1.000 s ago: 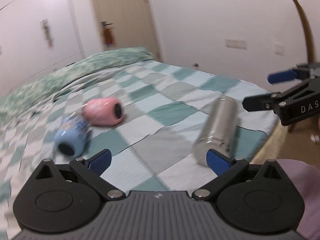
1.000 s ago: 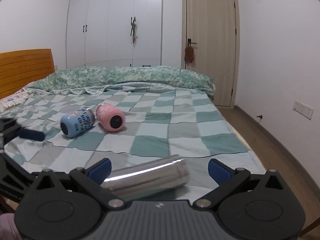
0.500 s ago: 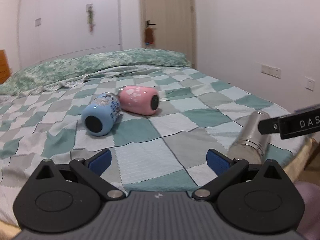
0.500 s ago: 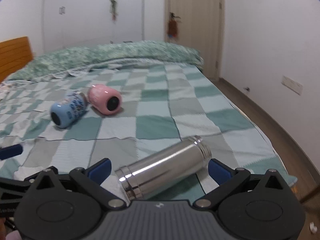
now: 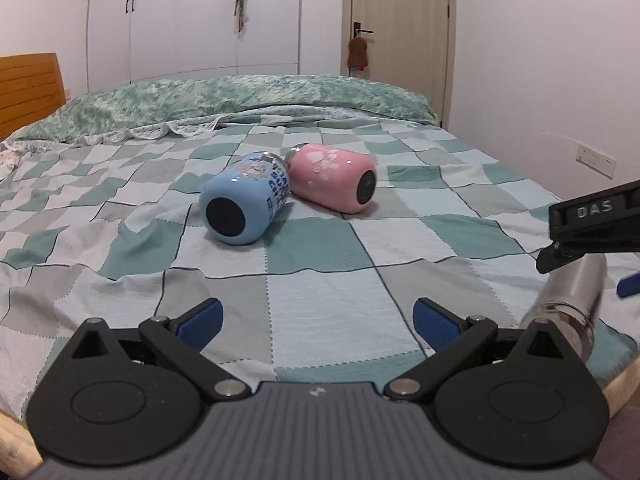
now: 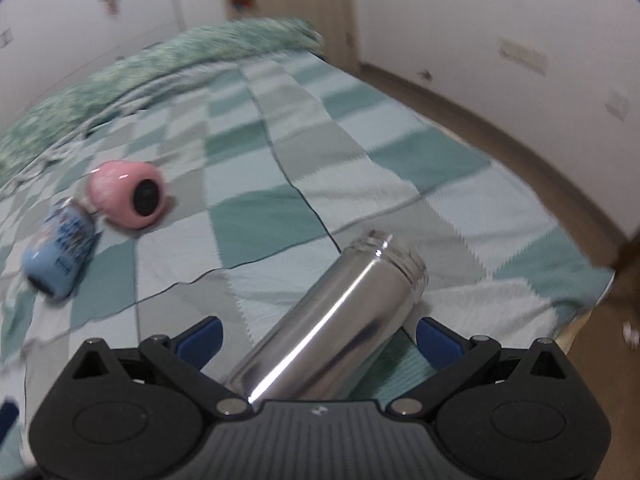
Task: Flip cup upright
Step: 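Grasp the silver thermos body with the right gripper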
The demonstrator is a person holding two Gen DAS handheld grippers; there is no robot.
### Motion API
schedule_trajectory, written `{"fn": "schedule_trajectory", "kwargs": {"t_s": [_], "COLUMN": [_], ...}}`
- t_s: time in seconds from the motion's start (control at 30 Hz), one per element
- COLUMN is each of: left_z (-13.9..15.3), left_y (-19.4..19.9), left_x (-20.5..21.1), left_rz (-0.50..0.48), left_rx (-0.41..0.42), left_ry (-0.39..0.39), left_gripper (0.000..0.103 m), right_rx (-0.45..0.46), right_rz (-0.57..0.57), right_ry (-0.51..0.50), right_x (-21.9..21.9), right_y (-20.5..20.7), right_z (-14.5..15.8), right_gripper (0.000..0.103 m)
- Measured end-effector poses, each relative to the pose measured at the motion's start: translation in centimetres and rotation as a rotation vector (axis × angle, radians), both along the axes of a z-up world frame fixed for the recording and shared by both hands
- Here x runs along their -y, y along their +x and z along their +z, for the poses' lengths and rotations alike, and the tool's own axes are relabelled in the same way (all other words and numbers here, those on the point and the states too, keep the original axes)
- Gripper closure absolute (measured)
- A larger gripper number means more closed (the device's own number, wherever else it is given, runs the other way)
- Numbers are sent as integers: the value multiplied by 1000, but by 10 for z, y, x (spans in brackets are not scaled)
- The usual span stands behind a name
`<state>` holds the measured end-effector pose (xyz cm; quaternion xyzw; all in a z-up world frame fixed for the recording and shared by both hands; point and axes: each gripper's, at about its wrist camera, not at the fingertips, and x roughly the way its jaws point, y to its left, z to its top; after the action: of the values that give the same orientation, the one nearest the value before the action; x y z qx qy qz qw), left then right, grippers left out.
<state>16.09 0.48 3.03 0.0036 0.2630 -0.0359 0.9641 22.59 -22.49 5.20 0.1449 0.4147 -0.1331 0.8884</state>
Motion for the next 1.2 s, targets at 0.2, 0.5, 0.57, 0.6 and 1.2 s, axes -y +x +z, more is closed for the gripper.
{"fn": "schedule_trajectory", "kwargs": {"t_s": [0.2, 0.5, 0.57, 0.6, 1.2], "left_z": [-4, -8, -9, -10, -10], "left_y": [5, 5, 5, 5, -3], "left_x": [-7, -10, -11, -11, -10], "left_rz": [15, 10, 9, 9, -14], "left_rx": [-22, -36, -40, -43, -43], "left_ry": [-20, -24, -28, -30, -37], "left_gripper": [0, 0, 0, 0, 0], "right_rx": [-87, -165, -190, -202, -146], "right_rz": [-103, 269, 375, 429, 680], "right_ry": [30, -113, -169, -192, -334], "right_x": [4, -14, -22, -26, -36], "right_y": [24, 39, 41, 41, 28], "right_z": [-26, -30, -28, -26, -5], "right_gripper": [11, 28, 30, 31, 0]}}
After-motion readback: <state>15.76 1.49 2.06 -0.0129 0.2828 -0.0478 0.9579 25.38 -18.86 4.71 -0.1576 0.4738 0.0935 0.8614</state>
